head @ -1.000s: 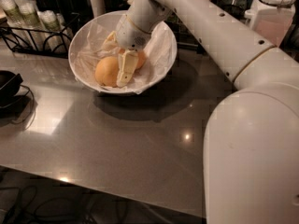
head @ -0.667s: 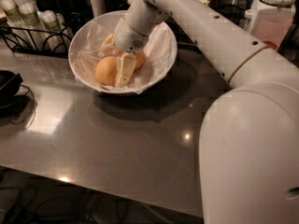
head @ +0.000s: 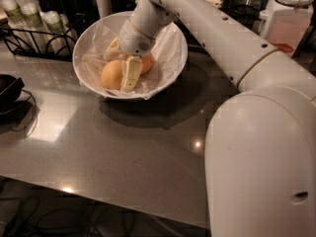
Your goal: Pick orange from white bowl
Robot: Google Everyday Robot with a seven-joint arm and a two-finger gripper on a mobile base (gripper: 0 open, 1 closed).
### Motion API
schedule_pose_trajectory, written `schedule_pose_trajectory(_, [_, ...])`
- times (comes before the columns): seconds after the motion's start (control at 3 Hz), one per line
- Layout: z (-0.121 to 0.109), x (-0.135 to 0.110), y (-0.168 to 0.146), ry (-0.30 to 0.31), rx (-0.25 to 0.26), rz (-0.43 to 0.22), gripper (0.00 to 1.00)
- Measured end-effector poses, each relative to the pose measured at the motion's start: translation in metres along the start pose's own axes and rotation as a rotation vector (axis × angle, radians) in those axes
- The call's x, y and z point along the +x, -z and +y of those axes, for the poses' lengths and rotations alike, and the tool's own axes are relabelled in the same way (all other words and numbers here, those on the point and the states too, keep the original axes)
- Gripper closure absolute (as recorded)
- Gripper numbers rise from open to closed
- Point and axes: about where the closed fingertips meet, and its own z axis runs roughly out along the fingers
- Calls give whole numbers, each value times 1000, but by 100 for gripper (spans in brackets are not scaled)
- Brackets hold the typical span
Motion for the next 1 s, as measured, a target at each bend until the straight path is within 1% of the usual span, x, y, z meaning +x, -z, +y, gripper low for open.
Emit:
schedule_pose_trajectory(0.33, [0, 0, 0, 0, 0, 0, 30])
schedule_pose_trajectory(0.67, [0, 0, 0, 0, 0, 0, 51])
schedule_pose_trajectory(1.0, [0, 0, 0, 0, 0, 0, 74])
